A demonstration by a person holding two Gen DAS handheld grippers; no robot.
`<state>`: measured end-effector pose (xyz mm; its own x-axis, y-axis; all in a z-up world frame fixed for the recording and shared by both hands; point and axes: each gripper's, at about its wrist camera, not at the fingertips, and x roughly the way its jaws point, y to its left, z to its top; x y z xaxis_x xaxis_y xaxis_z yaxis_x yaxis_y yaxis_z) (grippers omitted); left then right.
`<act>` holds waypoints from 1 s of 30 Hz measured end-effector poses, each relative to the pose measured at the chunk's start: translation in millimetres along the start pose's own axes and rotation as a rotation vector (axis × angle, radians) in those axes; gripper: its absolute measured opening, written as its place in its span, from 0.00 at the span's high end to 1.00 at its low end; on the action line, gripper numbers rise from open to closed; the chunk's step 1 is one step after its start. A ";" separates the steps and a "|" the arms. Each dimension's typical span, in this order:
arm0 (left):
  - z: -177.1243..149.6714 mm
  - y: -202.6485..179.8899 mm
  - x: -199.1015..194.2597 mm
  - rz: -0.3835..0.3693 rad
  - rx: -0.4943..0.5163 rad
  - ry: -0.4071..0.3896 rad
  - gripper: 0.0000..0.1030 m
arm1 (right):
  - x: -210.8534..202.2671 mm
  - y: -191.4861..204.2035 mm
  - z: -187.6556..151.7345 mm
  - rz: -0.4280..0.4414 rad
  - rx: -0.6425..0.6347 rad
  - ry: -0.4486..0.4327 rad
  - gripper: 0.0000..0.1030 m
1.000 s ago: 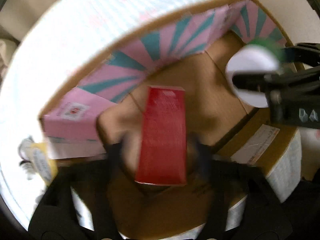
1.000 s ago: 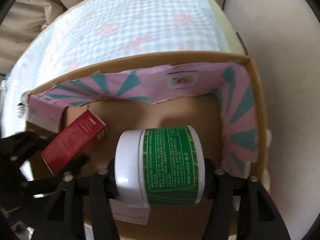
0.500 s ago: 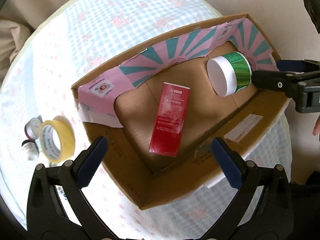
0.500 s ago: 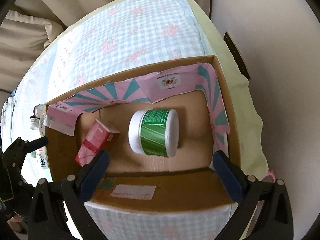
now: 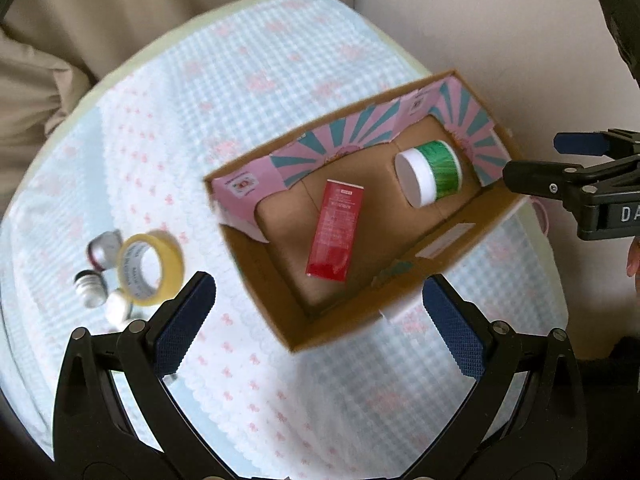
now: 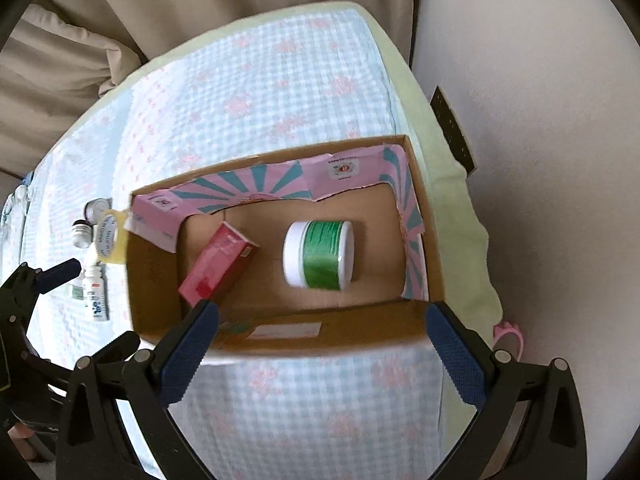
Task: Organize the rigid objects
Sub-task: 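Lift both tools away from the pink box back toward the objects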
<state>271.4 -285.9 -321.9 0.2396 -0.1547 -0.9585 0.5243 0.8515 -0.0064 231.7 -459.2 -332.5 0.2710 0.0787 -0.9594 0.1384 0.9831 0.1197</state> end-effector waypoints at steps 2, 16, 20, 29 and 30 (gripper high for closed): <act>-8.1 3.2 -22.9 0.007 -0.009 -0.025 0.00 | -12.2 6.7 -1.5 -0.001 -0.002 -0.016 0.00; -110.4 90.7 -146.0 0.076 -0.161 -0.138 0.00 | -113.4 119.0 -45.3 -0.080 -0.123 -0.195 0.00; -150.1 136.7 -161.6 0.088 -0.225 -0.157 0.00 | -123.8 157.2 -61.8 -0.051 -0.118 -0.212 0.00; -215.1 232.7 -164.9 0.073 -0.288 -0.154 0.00 | -119.7 251.2 -87.3 0.043 -0.121 -0.245 0.00; -219.9 242.4 -163.5 0.071 -0.290 -0.153 0.00 | -117.5 261.3 -88.4 0.050 -0.119 -0.249 0.00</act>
<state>179.7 56.0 -229.4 0.3984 -0.1446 -0.9058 0.2531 0.9665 -0.0430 151.8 -196.9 -211.1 0.5021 0.0990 -0.8591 0.0099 0.9927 0.1202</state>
